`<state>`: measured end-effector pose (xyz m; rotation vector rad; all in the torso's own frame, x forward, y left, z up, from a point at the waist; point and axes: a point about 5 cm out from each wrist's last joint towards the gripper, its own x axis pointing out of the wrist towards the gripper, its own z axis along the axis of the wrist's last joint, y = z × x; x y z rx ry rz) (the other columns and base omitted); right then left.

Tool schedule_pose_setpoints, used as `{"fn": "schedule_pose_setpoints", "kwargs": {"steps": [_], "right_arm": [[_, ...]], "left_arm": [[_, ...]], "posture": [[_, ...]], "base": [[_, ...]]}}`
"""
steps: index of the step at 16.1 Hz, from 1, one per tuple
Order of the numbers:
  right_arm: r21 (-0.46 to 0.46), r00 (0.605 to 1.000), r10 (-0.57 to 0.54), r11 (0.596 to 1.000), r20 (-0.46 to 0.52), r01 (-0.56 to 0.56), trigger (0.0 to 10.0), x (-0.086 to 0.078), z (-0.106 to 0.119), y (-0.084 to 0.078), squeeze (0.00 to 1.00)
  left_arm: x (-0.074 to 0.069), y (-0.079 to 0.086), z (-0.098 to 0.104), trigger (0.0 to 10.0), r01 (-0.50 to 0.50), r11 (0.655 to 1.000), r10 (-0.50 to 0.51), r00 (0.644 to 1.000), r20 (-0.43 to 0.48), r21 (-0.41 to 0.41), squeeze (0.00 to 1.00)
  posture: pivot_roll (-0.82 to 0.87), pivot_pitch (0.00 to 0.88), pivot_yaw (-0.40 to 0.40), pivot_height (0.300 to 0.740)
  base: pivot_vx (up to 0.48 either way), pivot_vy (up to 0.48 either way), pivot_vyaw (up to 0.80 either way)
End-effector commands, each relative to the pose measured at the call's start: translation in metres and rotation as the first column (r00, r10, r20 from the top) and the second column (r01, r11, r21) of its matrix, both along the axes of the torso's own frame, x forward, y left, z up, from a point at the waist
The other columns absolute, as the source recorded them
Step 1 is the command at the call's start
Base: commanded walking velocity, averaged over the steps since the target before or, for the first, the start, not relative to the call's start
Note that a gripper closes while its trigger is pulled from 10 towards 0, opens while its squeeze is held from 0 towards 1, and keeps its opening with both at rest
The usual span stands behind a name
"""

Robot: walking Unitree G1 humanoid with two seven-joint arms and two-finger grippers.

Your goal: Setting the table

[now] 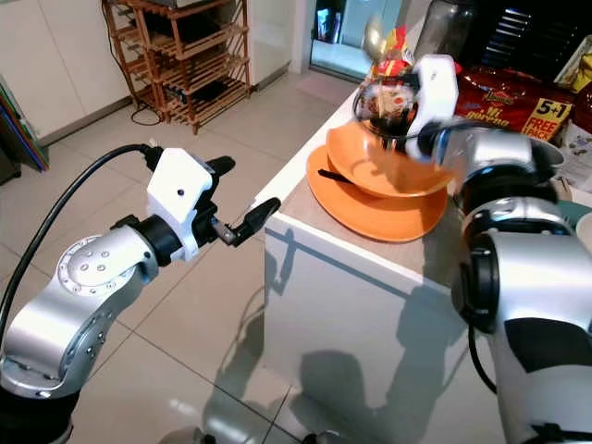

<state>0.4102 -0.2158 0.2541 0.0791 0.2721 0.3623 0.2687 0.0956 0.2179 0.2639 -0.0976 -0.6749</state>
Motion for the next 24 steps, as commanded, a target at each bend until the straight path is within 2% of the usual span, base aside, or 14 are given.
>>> {"fn": "schedule_pose_setpoints", "kwargs": {"steps": [1,2,3,4,5,6,7,8,10,12,17,19,22,24], "right_arm": [[0.010,0.976,0.011,1.000,0.220,-0.014,0.0,-0.003,0.035,0.000,0.00],[0.016,0.952,0.015,1.000,0.306,-0.020,2.8,-0.011,0.040,0.004,0.00],[0.072,0.901,0.014,0.996,0.433,-0.050,10.0,-0.033,0.044,0.016,0.00],[0.157,0.860,-0.012,0.984,0.509,-0.080,10.0,-0.062,0.038,0.028,0.00],[0.159,0.831,-0.017,0.984,0.556,-0.087,10.0,-0.078,0.033,0.034,0.00],[0.233,0.821,-0.078,0.970,0.566,-0.068,10.0,-0.102,0.018,0.040,0.00],[0.253,0.816,-0.117,0.967,0.566,-0.037,10.0,-0.118,0.008,0.041,0.00],[0.263,0.809,-0.145,0.965,0.569,-0.012,10.0,-0.126,0.005,0.041,0.00],[0.319,0.799,-0.220,0.947,0.559,0.038,10.0,-0.154,0.004,0.043,0.00],[0.273,0.813,-0.223,0.959,0.537,0.082,10.0,-0.162,-0.005,0.047,0.00],[0.120,0.854,-0.214,0.977,0.475,0.178,10.0,-0.167,-0.040,0.058,0.00],[0.119,0.862,-0.219,0.976,0.457,0.185,10.0,-0.167,-0.048,0.059,0.00],[0.054,0.887,-0.212,0.977,0.410,0.208,10.0,-0.169,-0.069,0.057,0.00],[0.035,0.889,-0.213,0.975,0.406,0.218,10.0,-0.169,-0.072,0.056,0.00]], "left_arm": [[0.009,0.006,0.003,10.0,-0.109,0.994,0.108,0.993,0.046,0.000,0.00],[0.011,0.009,0.004,10.0,-0.150,0.988,0.151,0.987,0.058,-0.021,0.00],[0.011,0.015,0.004,10.0,-0.194,0.980,0.196,0.978,0.075,-0.034,0.00],[0.010,0.019,0.000,10.0,-0.230,0.973,0.231,0.970,0.069,-0.027,0.00],[0.009,0.021,-0.001,10.0,-0.244,0.969,0.246,0.967,0.064,-0.035,0.00],[0.006,0.021,-0.004,10.0,-0.252,0.966,0.255,0.966,0.050,-0.050,0.00],[0.005,0.020,-0.007,10.0,-0.242,0.969,0.243,0.969,0.038,-0.048,0.00],[0.004,0.019,-0.008,10.0,-0.237,0.970,0.239,0.970,0.035,-0.050,0.00],[0.005,0.014,-0.010,10.0,-0.223,0.972,0.225,0.974,0.028,-0.068,0.00],[0.006,0.013,-0.010,10.0,-0.230,0.970,0.232,0.972,0.027,-0.074,0.00],[0.005,0.021,-0.018,10.0,-0.297,0.952,0.299,0.954,0.020,-0.070,0.00],[0.005,0.020,-0.018,10.0,-0.299,0.952,0.301,0.953,0.023,-0.069,0.00],[0.007,0.019,-0.020,10.0,-0.294,0.955,0.295,0.955,0.035,-0.045,0.00],[0.007,0.018,-0.023,10.0,-0.288,0.957,0.289,0.957,0.029,-0.037,0.00]], "posture": [[0.10,0.000,-0.066,0.740],[0.10,0.000,-0.070,0.740],[0.10,0.000,-0.067,0.740],[0.09,0.001,-0.063,0.740],[0.08,0.012,-0.046,0.740],[0.07,0.017,-0.032,0.740],[0.06,0.023,-0.022,0.740],[0.05,0.025,-0.016,0.740],[0.04,0.029,-0.004,0.740],[0.03,0.038,0.003,0.740],[0.04,0.044,-0.016,0.740],[0.04,0.042,-0.023,0.740],[0.04,0.042,-0.020,0.740],[0.03,0.041,-0.019,0.740]], "base": [[0.000,0.000,0.00],[0.000,0.000,0.00],[0.000,0.000,0.00],[0.000,0.000,0.00],[0.000,0.000,0.00],[0.000,0.000,0.00],[0.000,0.000,0.00],[-0.251,0.000,0.00],[-0.390,0.000,0.00],[-0.403,0.000,0.00],[0.000,0.000,0.00],[0.000,0.000,0.00],[0.000,-0.275,0.00],[0.000,-0.279,0.00]]}}
